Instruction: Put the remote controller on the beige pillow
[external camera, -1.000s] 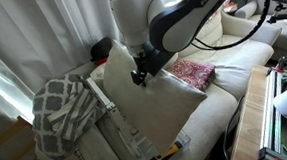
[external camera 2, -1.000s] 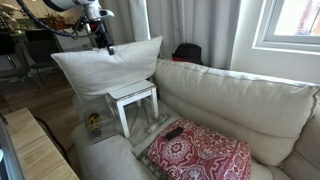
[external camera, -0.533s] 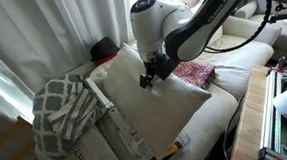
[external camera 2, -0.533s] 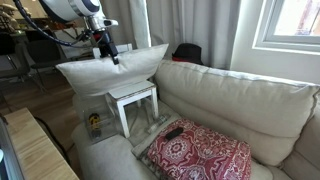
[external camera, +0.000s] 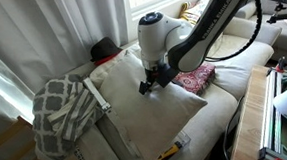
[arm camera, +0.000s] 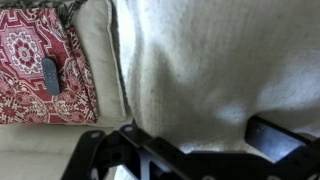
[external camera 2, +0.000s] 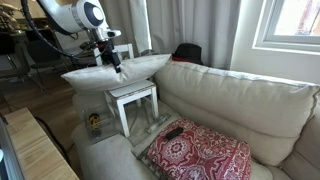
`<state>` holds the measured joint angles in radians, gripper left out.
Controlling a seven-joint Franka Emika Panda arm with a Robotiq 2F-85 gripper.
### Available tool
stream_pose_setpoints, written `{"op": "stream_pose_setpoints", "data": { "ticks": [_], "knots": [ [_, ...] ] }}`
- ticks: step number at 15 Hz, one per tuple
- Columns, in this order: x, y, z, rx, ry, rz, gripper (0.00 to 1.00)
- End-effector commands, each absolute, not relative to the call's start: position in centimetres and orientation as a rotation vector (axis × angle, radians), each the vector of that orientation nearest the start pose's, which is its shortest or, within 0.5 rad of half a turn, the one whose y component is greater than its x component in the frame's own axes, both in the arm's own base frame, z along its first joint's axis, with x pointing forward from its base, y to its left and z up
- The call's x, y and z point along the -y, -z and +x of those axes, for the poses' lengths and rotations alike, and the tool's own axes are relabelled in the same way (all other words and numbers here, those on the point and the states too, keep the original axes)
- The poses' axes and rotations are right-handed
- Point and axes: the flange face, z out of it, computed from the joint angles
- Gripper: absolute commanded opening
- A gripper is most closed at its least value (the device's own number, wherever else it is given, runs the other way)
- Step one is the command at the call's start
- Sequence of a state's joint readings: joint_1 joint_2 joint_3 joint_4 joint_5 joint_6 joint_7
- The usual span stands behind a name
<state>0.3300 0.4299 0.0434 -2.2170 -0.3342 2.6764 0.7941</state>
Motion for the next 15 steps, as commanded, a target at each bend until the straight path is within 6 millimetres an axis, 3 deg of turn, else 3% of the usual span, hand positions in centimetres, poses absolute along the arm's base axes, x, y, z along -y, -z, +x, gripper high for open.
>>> {"op": "stream_pose_setpoints", "data": {
  "ticks": [1,9,13,15],
  "knots": [
    [-22.0,-17.9,51.5,-0.117,0.104,-3.221,1.0],
    [-19.6,-22.1,48.4,-0.102,-0.196,-3.24,1.0],
    [-21.0,-24.8,48.1,-0.07,-0.171,-3.234,1.0],
    [-21.7,-27.1,48.2,-0.046,-0.117,-3.248,1.0]
  ]
}}
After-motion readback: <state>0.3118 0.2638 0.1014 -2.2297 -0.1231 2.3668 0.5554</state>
